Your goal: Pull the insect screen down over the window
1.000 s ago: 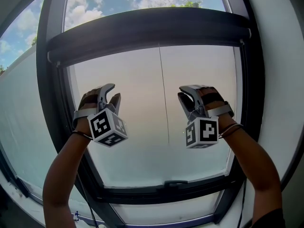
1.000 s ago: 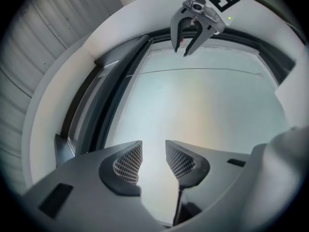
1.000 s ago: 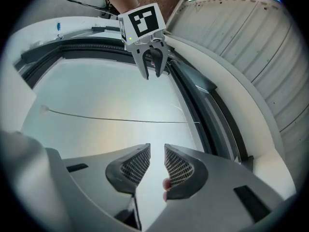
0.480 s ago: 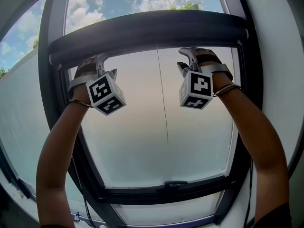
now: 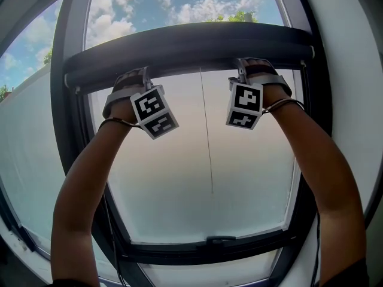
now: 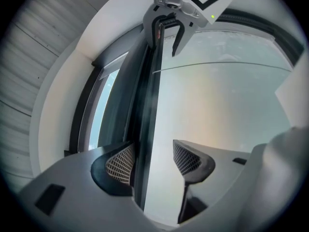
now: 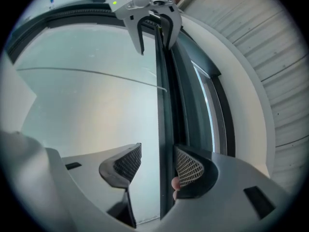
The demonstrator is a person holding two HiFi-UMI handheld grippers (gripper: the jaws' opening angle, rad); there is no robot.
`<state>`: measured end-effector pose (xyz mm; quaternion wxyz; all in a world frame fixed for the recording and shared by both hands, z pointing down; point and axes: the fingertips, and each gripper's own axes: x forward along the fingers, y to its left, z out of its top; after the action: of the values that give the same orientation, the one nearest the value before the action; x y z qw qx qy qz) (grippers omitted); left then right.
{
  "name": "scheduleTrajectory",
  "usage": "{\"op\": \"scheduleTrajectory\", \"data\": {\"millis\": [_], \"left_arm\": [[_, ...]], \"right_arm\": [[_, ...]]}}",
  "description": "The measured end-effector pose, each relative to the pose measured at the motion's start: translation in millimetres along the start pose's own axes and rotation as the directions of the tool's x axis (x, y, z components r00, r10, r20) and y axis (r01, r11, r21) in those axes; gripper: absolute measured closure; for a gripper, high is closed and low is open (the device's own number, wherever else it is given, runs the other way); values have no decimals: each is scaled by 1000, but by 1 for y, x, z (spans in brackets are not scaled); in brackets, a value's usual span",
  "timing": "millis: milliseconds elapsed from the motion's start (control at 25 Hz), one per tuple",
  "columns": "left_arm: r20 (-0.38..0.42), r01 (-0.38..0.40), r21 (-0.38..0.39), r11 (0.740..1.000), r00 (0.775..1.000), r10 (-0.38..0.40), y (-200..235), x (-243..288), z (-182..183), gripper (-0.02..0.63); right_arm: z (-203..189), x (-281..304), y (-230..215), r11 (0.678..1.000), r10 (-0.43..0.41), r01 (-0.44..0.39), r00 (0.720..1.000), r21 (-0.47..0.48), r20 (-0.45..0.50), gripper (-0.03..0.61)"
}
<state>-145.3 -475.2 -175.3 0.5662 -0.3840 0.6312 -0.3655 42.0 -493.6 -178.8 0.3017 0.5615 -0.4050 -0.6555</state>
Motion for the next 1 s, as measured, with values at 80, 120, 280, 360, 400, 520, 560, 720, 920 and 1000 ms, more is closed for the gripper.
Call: {"op": "scheduleTrajectory", "data": {"millis": [80,120,280,360,400,520,560,720,920,1000], "left_arm": [[-5,7,-8,1000,1000,-7,0,4,0,382],[-8,9,-2,1000,1000,-9,0,6,0,382],[-10,21,-2,1000,1000,-21,-3,10,1,382],[-9,32,-5,999,999,-32,-3,10,2,382],[-10,40,-5,999,999,-40,-3,10,2,382],[4,90,-56,994,996,-90,-3,8,4,382],[10,108,-79,991,994,-108,-3,7,5,382],[3,186,-103,977,982,-187,-8,3,5,382],[-44,308,-46,950,950,-310,-23,-7,2,382],[-55,327,-22,945,943,-328,-30,-12,1,382]], "right_arm": [[-3,4,0,1000,-1,1,1000,-13,-7,382],[-3,5,-1,1000,1,-1,1000,-10,-5,380],[-5,10,0,998,14,-15,1000,-53,-19,380],[-6,9,1,997,26,-28,999,-66,-24,380],[-6,9,1,997,38,-39,999,-63,-23,380],[-6,7,3,995,82,-83,996,-48,-31,380],[-5,6,3,994,99,-101,994,-43,-37,380],[-5,1,5,984,168,-170,984,-42,-50,380],[-4,-8,18,971,228,-232,971,-55,-69,380],[-4,-13,23,970,235,-239,970,-51,-67,380]]}}
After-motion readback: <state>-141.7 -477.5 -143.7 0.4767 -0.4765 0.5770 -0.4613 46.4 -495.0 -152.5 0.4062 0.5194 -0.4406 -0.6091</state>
